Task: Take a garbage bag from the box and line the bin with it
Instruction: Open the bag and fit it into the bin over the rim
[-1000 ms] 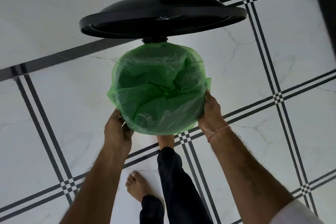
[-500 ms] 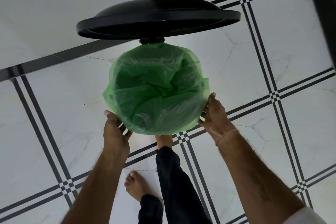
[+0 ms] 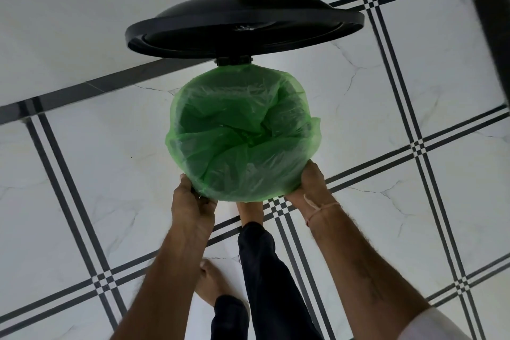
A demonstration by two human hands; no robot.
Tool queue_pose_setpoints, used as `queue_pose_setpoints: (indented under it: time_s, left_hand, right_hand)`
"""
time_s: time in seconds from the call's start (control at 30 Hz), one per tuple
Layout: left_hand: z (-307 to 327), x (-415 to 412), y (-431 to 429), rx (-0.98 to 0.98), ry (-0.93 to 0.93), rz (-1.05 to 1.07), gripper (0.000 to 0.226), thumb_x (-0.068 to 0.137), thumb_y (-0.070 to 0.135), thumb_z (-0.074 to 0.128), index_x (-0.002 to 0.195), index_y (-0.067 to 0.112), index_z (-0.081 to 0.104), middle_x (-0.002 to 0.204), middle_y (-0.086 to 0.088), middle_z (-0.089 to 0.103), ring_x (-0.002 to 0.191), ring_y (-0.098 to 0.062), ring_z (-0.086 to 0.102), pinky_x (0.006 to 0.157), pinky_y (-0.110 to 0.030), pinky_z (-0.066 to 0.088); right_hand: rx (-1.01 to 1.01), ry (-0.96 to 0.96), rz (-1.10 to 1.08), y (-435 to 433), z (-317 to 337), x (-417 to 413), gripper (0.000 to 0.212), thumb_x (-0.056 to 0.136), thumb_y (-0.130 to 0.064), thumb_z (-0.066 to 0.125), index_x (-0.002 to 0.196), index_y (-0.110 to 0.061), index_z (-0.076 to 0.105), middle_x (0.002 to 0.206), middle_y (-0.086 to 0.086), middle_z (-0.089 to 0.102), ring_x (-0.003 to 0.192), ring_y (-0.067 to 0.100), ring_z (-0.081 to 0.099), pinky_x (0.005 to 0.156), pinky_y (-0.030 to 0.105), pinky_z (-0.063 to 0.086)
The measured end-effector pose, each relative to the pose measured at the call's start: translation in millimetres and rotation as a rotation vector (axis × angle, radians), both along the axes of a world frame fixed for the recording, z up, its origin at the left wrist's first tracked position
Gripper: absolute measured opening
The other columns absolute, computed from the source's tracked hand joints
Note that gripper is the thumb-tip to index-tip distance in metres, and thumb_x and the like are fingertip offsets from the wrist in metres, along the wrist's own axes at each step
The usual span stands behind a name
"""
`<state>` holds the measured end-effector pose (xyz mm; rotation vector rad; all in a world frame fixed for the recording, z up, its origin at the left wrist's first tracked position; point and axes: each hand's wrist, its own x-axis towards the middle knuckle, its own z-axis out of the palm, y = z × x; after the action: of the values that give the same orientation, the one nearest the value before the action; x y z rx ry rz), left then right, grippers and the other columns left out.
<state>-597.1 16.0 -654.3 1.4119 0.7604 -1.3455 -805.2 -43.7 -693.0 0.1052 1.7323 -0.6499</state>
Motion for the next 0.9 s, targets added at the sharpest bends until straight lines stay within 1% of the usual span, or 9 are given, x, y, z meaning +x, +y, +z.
queue_pose_setpoints:
  time_s: [0.13,0.27,0.33,0.43,0.5,0.57,0.67,0.83,0.9]
  left_hand:
    - [2.3,5.3,2.4,-0.026,0.071,-0.049,0.017,0.102,0.018,0.057,0.094,0.012,0.071,0.090,-0.004,0.073,0.083,-0.018,0.069,0.060,-0.027,0.061]
    - [6.1,5.5,5.2,-0.006,0.079,-0.049,0.013,0.100,0.021,0.064,0.098,0.011,0.072,0.091,-0.005,0.074,0.081,-0.020,0.072,0.058,-0.029,0.060]
    - [5.5,5.7,6.7,-0.001,0.089,-0.042,0.014,0.100,0.023,0.064,0.099,0.011,0.072,0.091,-0.005,0.073,0.078,-0.018,0.071,0.057,-0.028,0.060]
    - [4.2,4.8,7.8,-0.004,0.090,-0.021,0.019,0.102,0.029,0.063,0.102,0.012,0.072,0.094,-0.005,0.073,0.084,-0.019,0.070,0.057,-0.029,0.060]
    - [0.8,5.1,9.7,-0.005,0.084,-0.014,0.023,0.103,0.033,0.060,0.105,0.012,0.070,0.097,-0.005,0.073,0.088,-0.020,0.070,0.057,-0.030,0.061]
    - [-0.2,5.3,10.6,-0.012,0.079,-0.013,0.026,0.104,0.035,0.057,0.107,0.013,0.070,0.101,-0.006,0.073,0.090,-0.020,0.069,0.057,-0.031,0.062]
    - [-1.6,4.4,10.8,-0.012,0.076,-0.015,0.027,0.105,0.036,0.056,0.107,0.013,0.069,0.104,-0.006,0.073,0.094,-0.021,0.069,0.058,-0.033,0.063]
    - [-2.6,4.6,11.1,-0.014,0.059,-0.030,0.028,0.104,0.036,0.057,0.109,0.012,0.069,0.104,-0.007,0.073,0.096,-0.023,0.069,0.064,-0.036,0.065]
    - [-3.8,5.1,11.5,-0.013,0.052,-0.034,0.028,0.104,0.037,0.056,0.110,0.012,0.069,0.104,-0.006,0.073,0.096,-0.022,0.069,0.065,-0.035,0.065]
  right_hand:
    - [-0.045,-0.138,-0.030,-2.6,11.2,-4.2,0.032,0.108,-0.018,0.043,0.123,-0.005,0.068,0.120,0.023,0.073,0.112,0.038,0.069,0.099,0.057,0.056]
    - [-0.007,-0.141,-0.035,-9.3,13.8,-7.7,0.028,0.107,-0.017,0.046,0.113,-0.005,0.070,0.097,0.016,0.078,0.096,0.032,0.072,0.074,0.041,0.065]
    - [0.006,-0.143,-0.020,-8.6,11.9,-11.0,0.028,0.107,-0.016,0.045,0.113,-0.005,0.070,0.093,0.015,0.079,0.094,0.030,0.072,0.071,0.039,0.066]
    - [-0.044,-0.191,-0.051,-3.7,10.5,-20.0,0.042,0.110,-0.035,0.041,0.132,-0.007,0.063,0.115,0.016,0.073,0.109,0.032,0.068,0.089,0.047,0.062]
    - [-0.054,-0.209,-0.097,-1.4,14.4,-25.3,0.058,0.106,-0.058,0.034,0.129,-0.013,0.062,0.124,0.011,0.069,0.117,0.028,0.063,0.098,0.048,0.054]
    - [-0.074,-0.229,-0.115,4.3,21.1,-30.6,0.055,0.103,-0.061,0.041,0.127,-0.016,0.063,0.118,0.005,0.070,0.110,0.023,0.064,0.084,0.040,0.058]
    - [-0.179,-0.293,-0.087,16.4,20.8,-32.2,0.029,0.103,-0.035,0.057,0.119,-0.013,0.067,0.107,0.004,0.074,0.097,0.019,0.068,0.069,0.030,0.063]
    - [-0.125,-0.203,0.028,12.3,13.0,-34.4,0.016,0.103,-0.025,0.059,0.090,-0.016,0.062,0.065,-0.007,0.061,0.050,0.002,0.044,0.036,0.015,0.034]
    - [-0.065,-0.194,-0.003,6.1,12.2,-35.5,0.017,0.104,-0.013,0.057,0.087,-0.012,0.059,0.057,-0.005,0.059,0.042,0.001,0.047,0.034,0.014,0.037]
